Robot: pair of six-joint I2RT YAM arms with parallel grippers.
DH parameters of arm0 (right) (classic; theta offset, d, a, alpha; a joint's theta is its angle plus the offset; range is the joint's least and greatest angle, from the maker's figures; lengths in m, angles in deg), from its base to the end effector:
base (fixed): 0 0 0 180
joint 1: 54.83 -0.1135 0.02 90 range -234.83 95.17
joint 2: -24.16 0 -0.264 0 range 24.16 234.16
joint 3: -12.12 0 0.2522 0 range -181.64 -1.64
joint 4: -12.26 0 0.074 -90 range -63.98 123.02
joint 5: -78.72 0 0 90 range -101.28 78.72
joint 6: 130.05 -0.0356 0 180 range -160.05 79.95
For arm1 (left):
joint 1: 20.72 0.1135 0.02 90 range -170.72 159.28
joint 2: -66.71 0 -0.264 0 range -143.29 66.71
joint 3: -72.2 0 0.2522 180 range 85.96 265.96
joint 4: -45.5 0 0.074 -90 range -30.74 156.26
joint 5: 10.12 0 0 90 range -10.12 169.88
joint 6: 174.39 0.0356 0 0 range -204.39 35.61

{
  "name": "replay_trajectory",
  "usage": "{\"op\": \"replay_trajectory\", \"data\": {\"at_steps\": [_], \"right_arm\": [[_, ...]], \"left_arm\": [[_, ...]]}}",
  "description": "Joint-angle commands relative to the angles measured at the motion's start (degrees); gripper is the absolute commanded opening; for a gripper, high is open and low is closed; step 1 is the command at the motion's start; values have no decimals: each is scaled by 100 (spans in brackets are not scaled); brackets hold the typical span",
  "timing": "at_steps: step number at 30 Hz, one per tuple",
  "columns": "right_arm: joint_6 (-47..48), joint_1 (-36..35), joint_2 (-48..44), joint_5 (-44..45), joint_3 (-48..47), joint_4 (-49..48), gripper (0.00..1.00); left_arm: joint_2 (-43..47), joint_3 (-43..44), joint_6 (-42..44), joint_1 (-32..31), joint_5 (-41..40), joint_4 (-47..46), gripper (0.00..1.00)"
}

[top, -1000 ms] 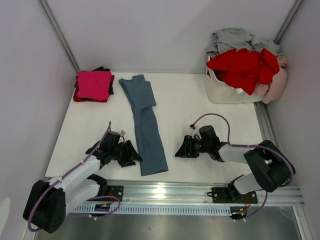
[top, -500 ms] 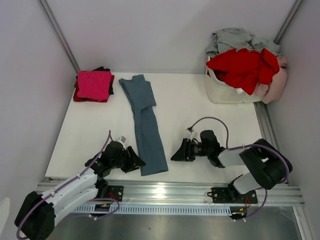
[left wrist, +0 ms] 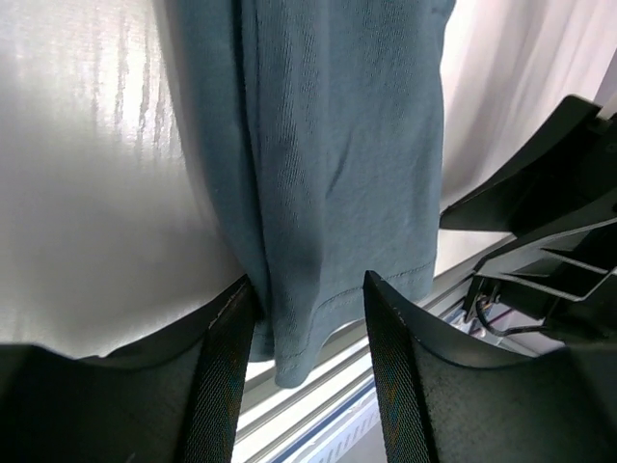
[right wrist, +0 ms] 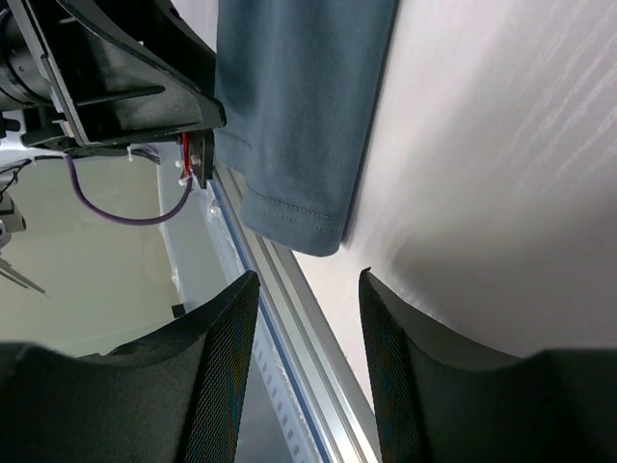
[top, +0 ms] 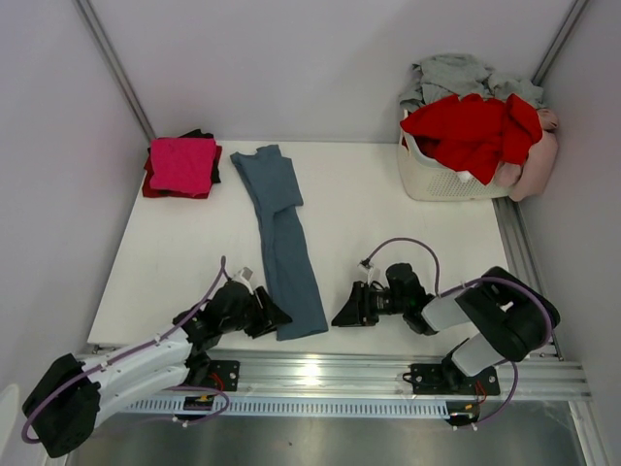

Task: Fold and stack the t-shirts

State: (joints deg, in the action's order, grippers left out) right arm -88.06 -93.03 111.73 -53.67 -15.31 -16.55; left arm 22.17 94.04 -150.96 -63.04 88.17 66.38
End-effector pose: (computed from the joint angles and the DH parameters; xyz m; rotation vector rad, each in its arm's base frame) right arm 0.1581 0.1549 0.1064 -0.3129 2.4133 1.5862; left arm 0.1027 -0.1005 0.1260 -0.4668 2.5571 -1.0158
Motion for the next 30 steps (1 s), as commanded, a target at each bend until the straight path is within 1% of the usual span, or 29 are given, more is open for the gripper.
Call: {"op": "replay_trajectory", "data": {"at_steps": [1, 5, 8, 12, 14, 17, 18, 20, 21, 23, 24, 26, 27, 29, 30], "right_arm": [[81, -74, 137, 152, 49, -445, 51], [-76, -109, 629, 126, 31, -866, 51], [-305, -135, 1121, 56, -65, -1533, 50], [-621, -171, 1710, -67, -206, -2202, 49], [-815, -206, 1973, -120, -259, -2535, 49], [-920, -250, 2158, -129, -390, -2695, 45], [-947, -285, 2255, -129, -434, -2722, 40], [-1034, -320, 2326, -129, -452, -2870, 34], [-1070, -346, 2370, -129, -461, -2897, 24], [-1088, -373, 2379, -120, -479, -2907, 13], [-1088, -382, 2370, -112, -479, -2898, 5], [-1079, -390, 2317, -103, -479, -2836, 0], [-1070, -390, 2282, -103, -479, -2810, 0], [-1079, -390, 2125, -76, -470, -2679, 0], [-1036, -390, 2046, -50, -470, -2608, 0]], "left_arm": [[-344, -113, -129, -100, -311, -237, 54], [-854, 44, -85, -135, -250, -228, 53], [-1101, 71, -76, -206, -258, -245, 53], [-1163, 1, -111, -250, -188, -342, 52], [-1111, -17, -102, -259, -205, -246, 52], [-970, -25, -85, -259, -214, -44, 49], [-926, -43, -76, -259, -214, 17, 49], [-803, -69, -93, -259, -232, 166, 47], [-672, -87, -111, -259, -232, 220, 46], [-531, -148, -137, -259, -267, 290, 45], [-391, -175, -181, -259, -267, 360, 44], [-241, -227, -225, -259, -250, 448, 42], [-153, -228, -260, -259, -232, 605, 41], [154, -201, -322, -259, -232, 808, 36], [286, -219, -348, -259, -258, 1053, 30]]}}
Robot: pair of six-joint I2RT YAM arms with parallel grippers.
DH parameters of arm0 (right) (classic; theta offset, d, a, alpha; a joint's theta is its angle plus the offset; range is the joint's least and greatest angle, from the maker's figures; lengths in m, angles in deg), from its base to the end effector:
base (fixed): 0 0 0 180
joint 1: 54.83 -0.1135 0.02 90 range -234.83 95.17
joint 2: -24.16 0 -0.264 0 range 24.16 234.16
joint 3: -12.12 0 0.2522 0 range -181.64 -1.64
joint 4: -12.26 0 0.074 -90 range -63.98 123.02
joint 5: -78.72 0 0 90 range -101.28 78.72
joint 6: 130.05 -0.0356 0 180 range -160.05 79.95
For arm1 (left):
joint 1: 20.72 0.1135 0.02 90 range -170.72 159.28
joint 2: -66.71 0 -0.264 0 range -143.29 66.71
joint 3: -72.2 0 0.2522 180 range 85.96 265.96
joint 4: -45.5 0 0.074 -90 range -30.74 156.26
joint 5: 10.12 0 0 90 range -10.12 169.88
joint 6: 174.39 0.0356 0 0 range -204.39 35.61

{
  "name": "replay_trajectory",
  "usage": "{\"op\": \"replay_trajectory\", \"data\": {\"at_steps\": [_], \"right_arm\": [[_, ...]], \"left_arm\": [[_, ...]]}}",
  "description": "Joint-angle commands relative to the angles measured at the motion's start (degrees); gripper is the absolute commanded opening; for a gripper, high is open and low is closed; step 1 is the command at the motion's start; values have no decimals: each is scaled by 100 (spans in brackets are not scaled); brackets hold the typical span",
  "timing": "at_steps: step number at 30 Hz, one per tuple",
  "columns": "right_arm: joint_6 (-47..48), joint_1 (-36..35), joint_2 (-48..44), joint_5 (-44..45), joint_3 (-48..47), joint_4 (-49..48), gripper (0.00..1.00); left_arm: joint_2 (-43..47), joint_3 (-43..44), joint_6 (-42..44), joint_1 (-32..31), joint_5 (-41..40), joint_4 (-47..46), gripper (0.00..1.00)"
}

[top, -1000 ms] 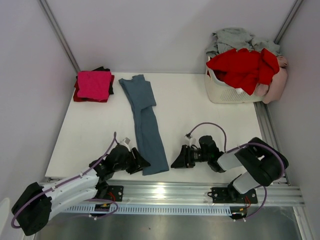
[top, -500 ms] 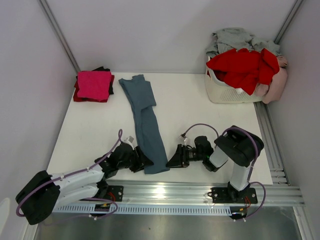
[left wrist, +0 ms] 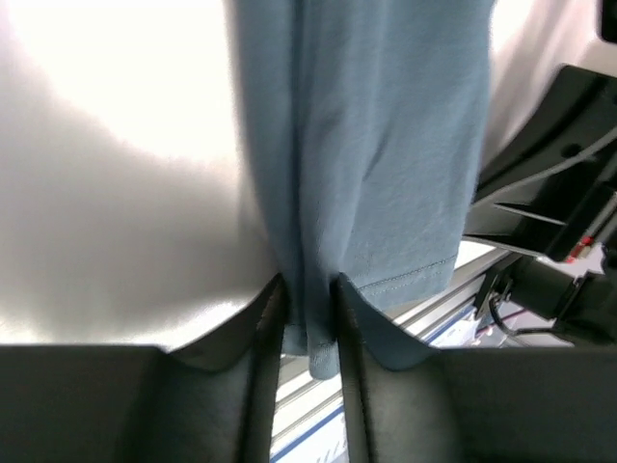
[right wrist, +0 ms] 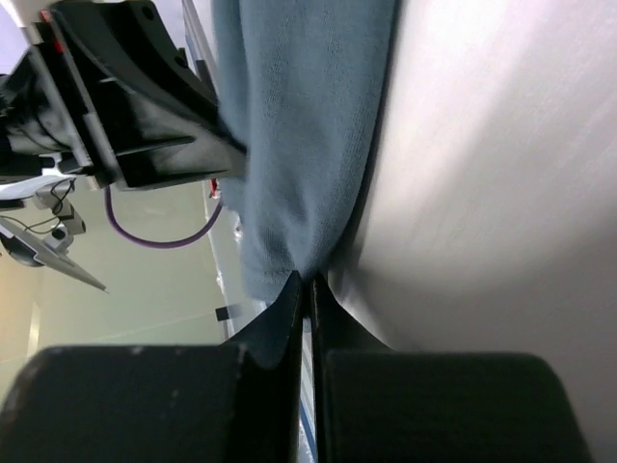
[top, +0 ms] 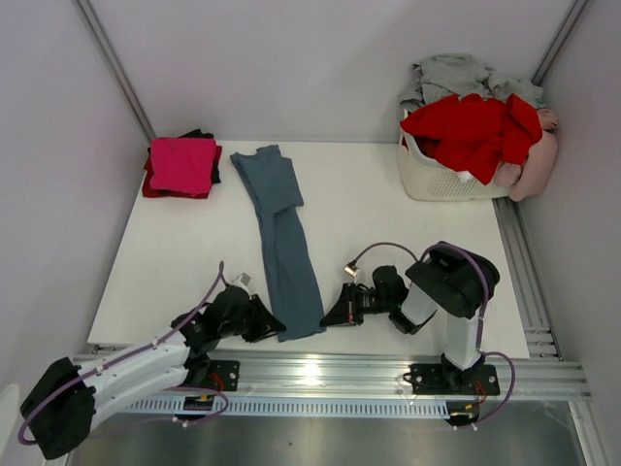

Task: Fold and stack the t-shirts

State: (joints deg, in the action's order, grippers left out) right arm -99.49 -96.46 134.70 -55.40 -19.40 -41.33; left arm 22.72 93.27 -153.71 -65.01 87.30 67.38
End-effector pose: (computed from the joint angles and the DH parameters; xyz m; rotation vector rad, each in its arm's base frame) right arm 0.1708 0.1850 0.0704 -0.2315 2.4232 1.7576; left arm 0.0969 -0.1010 0.1216 -0.5010 2.5850 -1.0103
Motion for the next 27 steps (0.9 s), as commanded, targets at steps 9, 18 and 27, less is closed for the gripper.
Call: {"op": "replay_trajectory", "data": {"at_steps": [9, 18, 27], "right_arm": [[653, -153, -1280, 386, -166, 1268, 0], [1074, -214, -1930, 527, -272, 2243, 0], [1374, -214, -2458, 624, -325, 2973, 0]], "left_arm": [[1375, -125, -205, -62, -320, 1623, 0], [1261, 165, -99, -62, -355, 1965, 0], [1682, 692, -187, -62, -478, 2790, 0]]}}
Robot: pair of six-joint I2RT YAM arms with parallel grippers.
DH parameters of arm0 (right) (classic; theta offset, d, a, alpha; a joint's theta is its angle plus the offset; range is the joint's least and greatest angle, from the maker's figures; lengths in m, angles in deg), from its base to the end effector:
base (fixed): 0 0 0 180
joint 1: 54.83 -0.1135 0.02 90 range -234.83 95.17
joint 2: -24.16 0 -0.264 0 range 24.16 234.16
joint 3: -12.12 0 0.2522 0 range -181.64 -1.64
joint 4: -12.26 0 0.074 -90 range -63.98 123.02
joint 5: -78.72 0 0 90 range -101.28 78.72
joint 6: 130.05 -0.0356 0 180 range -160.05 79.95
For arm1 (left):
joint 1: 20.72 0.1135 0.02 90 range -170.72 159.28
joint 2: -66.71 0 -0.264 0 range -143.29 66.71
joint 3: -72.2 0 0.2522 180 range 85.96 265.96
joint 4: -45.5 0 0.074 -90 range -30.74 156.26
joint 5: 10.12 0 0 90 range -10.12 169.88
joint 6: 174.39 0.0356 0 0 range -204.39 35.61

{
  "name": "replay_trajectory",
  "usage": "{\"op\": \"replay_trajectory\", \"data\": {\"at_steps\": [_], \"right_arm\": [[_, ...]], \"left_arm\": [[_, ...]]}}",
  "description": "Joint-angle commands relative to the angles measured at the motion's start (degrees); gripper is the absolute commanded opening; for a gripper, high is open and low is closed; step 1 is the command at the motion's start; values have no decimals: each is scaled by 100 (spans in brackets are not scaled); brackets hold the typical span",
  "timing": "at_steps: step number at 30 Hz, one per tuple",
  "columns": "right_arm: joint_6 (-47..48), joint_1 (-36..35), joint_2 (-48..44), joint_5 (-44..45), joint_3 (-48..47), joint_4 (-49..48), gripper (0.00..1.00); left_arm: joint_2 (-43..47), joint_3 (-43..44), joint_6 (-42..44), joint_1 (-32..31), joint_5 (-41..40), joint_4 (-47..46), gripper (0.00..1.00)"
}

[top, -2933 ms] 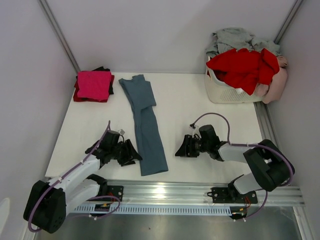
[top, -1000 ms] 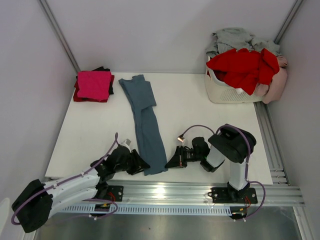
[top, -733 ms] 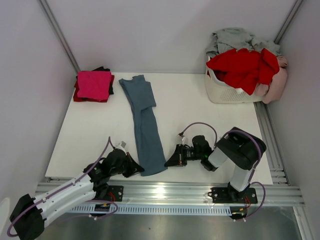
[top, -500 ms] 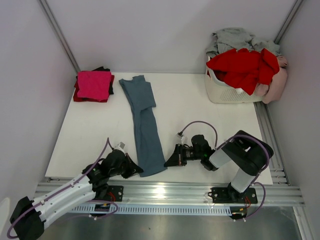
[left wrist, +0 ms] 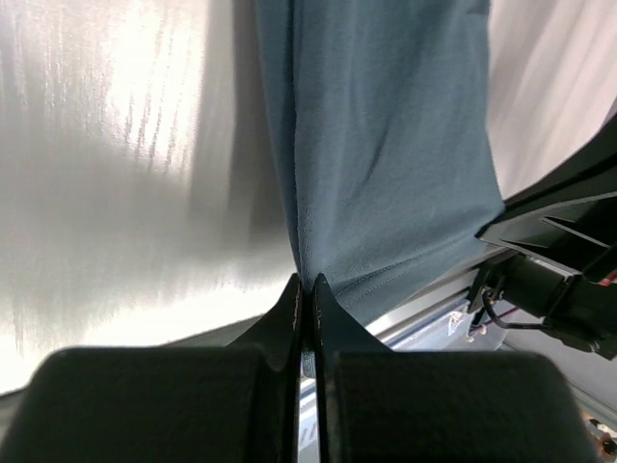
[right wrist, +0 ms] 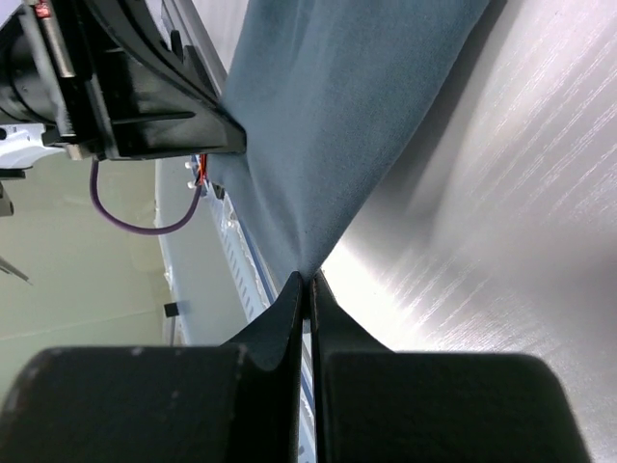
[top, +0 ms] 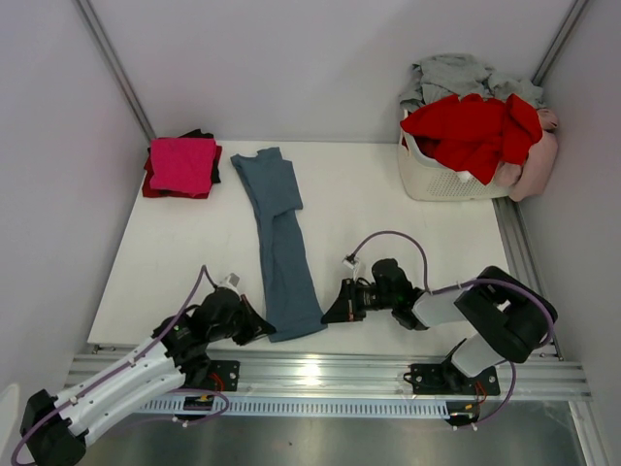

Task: Fold and stack the t-shirts

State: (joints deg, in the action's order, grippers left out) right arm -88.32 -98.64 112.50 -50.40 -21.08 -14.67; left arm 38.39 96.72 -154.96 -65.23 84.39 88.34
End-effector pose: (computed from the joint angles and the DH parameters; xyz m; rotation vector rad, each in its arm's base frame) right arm 0.1620 0.1865 0.1224 -0.4079 2.3683 1.5922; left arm 0.0796 -0.0822 0.1424 -0.5554 2.5835 -0.9421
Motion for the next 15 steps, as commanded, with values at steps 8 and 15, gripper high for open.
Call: {"op": "replay_trajectory", "data": {"at_steps": [8, 15], "right_arm": [[432, 4, -326, 106, -560, 676, 0], [661, 13, -334, 79, -1280, 1228, 0]], "left_arm": [[195, 777, -36, -40, -319, 1056, 0], [-139, 1235, 130, -40, -399, 1029, 0]]}}
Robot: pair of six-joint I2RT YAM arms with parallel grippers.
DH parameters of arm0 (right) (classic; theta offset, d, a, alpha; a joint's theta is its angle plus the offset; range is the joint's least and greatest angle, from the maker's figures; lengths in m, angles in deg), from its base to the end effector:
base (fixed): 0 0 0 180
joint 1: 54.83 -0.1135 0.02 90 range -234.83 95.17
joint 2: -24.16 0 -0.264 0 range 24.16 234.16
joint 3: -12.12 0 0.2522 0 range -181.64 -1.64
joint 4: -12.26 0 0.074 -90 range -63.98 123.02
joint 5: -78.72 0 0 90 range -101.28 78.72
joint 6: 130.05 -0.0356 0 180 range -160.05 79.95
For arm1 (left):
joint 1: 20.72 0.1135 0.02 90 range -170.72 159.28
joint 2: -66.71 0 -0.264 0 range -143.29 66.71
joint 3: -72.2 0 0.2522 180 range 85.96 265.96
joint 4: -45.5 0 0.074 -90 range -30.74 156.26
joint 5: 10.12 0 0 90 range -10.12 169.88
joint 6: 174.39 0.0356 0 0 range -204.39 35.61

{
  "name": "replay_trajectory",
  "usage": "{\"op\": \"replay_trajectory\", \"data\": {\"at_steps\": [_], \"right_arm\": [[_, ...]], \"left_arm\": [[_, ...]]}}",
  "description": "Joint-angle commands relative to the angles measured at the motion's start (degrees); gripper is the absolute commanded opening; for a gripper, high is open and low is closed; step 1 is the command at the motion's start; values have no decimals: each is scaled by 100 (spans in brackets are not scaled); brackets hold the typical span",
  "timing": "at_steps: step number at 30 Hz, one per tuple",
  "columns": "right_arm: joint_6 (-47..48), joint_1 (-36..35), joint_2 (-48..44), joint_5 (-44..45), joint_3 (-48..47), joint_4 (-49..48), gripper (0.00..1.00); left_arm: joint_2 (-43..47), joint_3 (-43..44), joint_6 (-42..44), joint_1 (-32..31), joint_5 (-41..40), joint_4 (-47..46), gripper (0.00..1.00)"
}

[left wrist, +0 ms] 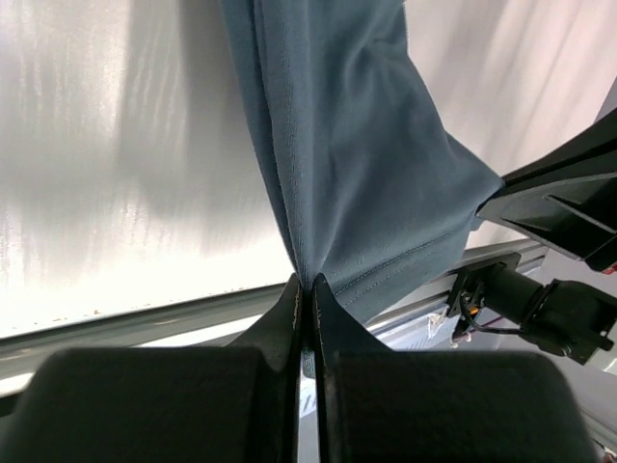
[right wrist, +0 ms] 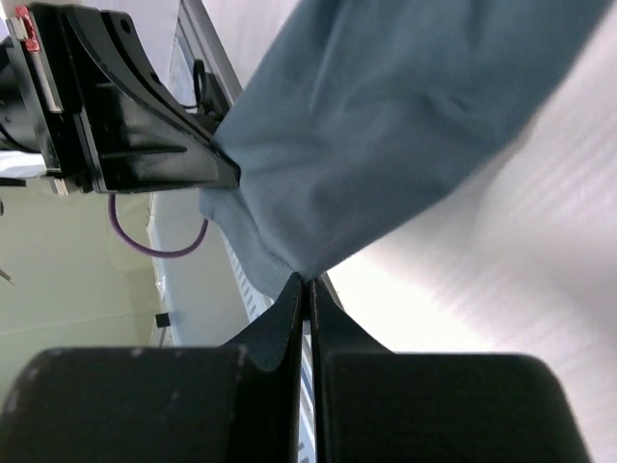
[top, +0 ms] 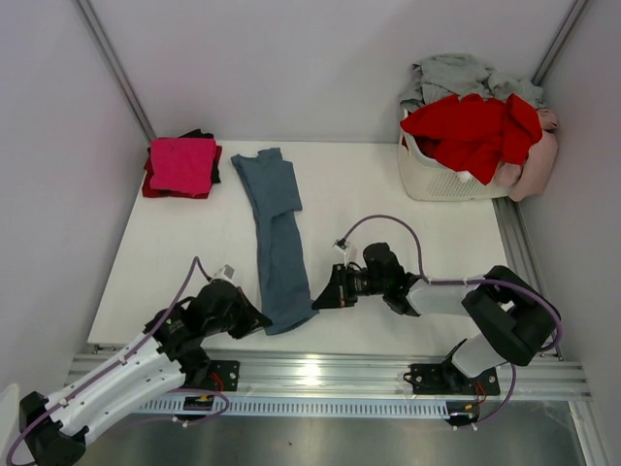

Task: Fold and stack the t-shirts

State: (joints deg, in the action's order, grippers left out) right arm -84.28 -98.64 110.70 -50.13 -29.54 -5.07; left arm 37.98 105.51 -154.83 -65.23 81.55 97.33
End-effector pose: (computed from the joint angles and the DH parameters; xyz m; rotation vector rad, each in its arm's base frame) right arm 0.1815 0.2051 0.1520 -0.4858 2.3137 1.5602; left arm 0.0808 -0.0809 0.1801 -0.5743 2.5611 -0.8867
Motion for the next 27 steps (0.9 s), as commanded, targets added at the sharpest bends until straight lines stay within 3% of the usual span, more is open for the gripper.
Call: {"op": "replay_trajectory", "data": {"at_steps": [1, 12, 20, 23, 27], "right_arm": [[344, 13, -181, 70, -514, 357, 0], [722, 390, -32, 106, -1481, 964, 0], [898, 725, 179, 9, -2053, 1359, 0], [934, 734, -75, 9, -1887, 1483, 0], [916, 707, -594, 70, -1403, 1509, 0]], "left_arm": [[-115, 504, 135, -40, -141, 149, 0], [-835, 1586, 846, 74, -1028, 395, 0], [-1424, 2158, 1558, 962, -976, 236, 0], [-1276, 2255, 1594, 962, -880, 342, 0], [-530, 1764, 1393, 936, -730, 508, 0]]}}
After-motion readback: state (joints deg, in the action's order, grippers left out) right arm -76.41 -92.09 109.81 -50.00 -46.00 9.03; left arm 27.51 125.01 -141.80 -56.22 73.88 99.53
